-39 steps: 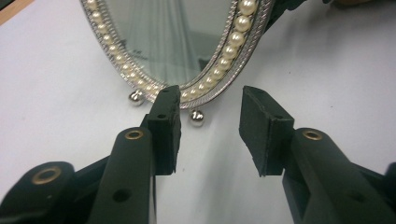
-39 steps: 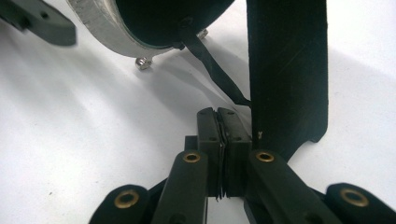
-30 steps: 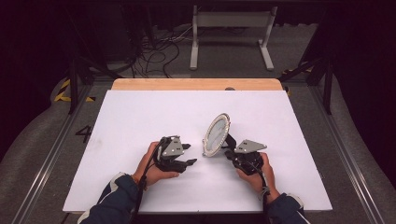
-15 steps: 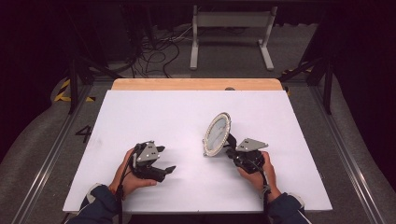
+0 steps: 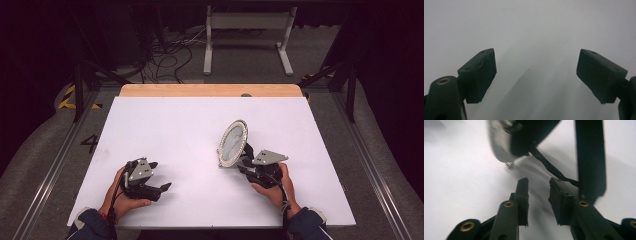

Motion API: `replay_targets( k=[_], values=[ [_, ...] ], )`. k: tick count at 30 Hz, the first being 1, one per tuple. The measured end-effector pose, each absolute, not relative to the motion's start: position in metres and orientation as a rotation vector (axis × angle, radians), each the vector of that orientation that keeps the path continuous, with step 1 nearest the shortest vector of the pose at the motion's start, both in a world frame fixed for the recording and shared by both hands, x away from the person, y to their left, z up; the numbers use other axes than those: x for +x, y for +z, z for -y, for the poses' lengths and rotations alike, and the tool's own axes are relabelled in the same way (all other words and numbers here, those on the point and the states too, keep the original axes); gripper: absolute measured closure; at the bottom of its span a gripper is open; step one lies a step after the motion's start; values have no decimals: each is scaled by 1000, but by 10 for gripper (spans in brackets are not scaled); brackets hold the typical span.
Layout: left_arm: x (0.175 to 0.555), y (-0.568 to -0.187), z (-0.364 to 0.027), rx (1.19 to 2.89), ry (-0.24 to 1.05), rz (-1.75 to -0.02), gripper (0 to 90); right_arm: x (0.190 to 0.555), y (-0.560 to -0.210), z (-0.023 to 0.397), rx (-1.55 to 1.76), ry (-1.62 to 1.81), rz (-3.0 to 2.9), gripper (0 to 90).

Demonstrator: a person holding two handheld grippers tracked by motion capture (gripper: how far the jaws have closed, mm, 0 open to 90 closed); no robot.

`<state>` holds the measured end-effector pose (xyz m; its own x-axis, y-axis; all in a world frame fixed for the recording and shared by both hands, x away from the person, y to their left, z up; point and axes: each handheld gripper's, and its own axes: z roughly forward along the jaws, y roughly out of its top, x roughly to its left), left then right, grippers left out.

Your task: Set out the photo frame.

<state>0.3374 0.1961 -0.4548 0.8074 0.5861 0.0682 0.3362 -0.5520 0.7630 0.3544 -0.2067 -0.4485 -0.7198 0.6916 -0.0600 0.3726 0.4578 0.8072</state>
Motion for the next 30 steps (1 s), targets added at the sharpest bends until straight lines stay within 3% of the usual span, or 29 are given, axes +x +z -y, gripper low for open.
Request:
replay_targets(
  k=[9,17,30],
  values=[
    [334,-456,-200,2206,433,-681,164,345,-441,185,874,1207,-2326,529],
    [334,-457,-197,2205,434,-685,175,352,-440,168,1043,1291,-2235,403],
    [335,-459,-194,2211,427,-677,164,367,-442,156,1130,1308,-2112,514]
  ],
)
